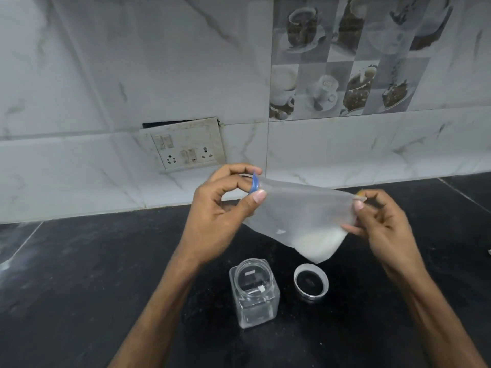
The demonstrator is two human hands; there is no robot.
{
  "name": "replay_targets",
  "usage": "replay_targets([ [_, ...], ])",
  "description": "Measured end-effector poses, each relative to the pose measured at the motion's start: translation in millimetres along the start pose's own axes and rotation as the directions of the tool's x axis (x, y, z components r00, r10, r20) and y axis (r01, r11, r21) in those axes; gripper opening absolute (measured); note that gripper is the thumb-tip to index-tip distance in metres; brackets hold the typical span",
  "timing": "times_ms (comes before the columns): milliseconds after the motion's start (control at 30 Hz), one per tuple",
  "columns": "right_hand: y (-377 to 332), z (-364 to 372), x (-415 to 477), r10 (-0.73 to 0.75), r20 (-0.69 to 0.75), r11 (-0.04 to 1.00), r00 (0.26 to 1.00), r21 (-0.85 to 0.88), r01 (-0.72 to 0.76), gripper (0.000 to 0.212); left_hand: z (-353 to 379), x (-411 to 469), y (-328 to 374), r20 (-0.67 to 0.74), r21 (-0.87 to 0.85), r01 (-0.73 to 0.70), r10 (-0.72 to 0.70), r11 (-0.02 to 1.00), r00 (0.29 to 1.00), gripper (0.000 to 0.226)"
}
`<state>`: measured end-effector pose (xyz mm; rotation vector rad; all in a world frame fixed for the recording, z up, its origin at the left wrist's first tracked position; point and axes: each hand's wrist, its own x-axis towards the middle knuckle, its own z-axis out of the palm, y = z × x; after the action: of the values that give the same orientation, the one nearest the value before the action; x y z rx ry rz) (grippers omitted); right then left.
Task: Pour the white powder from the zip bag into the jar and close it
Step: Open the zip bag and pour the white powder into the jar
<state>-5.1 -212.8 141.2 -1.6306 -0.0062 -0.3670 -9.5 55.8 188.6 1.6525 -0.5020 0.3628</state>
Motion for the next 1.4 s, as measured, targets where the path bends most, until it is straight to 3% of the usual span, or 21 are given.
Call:
replay_targets([
  [167, -4, -22, -9, 0.007, 0.016, 0.983, 1.0, -0.181, -0.004, 0.029, 12, -23, -20, -0.124, 0.003, 0.045, -0.045, 0.999, 0.991, 0.011],
  [333, 5, -31, -29, 0.005, 0.045, 0.968, 0.999, -0.249, 0.006, 0.023, 22, -52, -41, -0.154, -0.056, 0.082, -0.09, 0.995, 0.984, 0.018],
  [467, 7, -35, -38, 0.032, 0.073, 0.99, 0.997, -0.138, -0.022, 0.028, 17, -64, -54, -0.021, 0.004, 0.127, -0.127, 0.992, 0.992, 0.016],
  [667, 4, -29, -42, 0.069, 0.065, 0.996, 0.996, -0.056, -0.065, 0.03, 9, -63, -52, 0.298, 0.091, 0.21, -0.228, 0.973, 0.927, 0.059],
  [833, 1, -24, -40, 0.056, 0.036, 0.995, 0.998, -0.082, -0.053, 0.026, 6, -62, -61, 0.245, 0.197, 0.2, -0.245, 0.96, 0.938, 0.07],
  [1100, -12, -18, -31, -0.02, 0.011, 0.945, 1.0, -0.325, 0.023, 0.031, 9, -73, -71, 0.137, 0.098, 0.311, -0.323, 0.945, 0.936, 0.052],
  [1267, -18, -14, -32, -0.024, 0.0, 0.934, 1.0, -0.356, 0.022, 0.031, 2, -70, -77, 0.1, 0.058, 0.325, -0.33, 0.944, 0.939, 0.034],
  [1400, -15, -14, -31, 0.018, 0.029, 0.927, 0.999, -0.375, -0.006, 0.022, -3, -73, -82, 0.086, 0.004, 0.334, -0.333, 0.943, 0.939, 0.033],
])
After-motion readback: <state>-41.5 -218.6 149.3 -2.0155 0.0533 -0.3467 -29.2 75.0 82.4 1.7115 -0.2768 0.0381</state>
